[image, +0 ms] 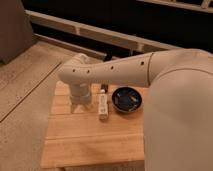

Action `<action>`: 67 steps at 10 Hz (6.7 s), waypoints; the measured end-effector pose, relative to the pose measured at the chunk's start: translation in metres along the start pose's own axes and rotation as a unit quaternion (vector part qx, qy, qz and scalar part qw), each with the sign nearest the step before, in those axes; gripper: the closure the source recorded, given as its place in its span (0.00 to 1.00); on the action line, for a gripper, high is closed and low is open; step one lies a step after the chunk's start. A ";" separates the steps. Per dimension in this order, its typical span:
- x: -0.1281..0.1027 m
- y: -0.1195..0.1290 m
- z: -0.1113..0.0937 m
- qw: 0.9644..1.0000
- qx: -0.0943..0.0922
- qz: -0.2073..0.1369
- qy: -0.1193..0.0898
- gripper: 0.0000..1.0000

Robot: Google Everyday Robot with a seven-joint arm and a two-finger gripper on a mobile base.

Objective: Place the ceramic cup in the ceramic bowl

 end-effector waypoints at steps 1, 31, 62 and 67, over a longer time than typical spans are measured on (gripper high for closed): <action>0.000 0.000 0.000 1.000 0.000 0.000 0.000 0.35; -0.130 -0.039 -0.021 0.988 -0.032 -0.063 -0.135 0.35; -0.199 -0.090 -0.023 0.991 -0.037 -0.024 -0.125 1.00; -0.130 -0.164 -0.069 0.984 -0.004 0.050 -0.172 1.00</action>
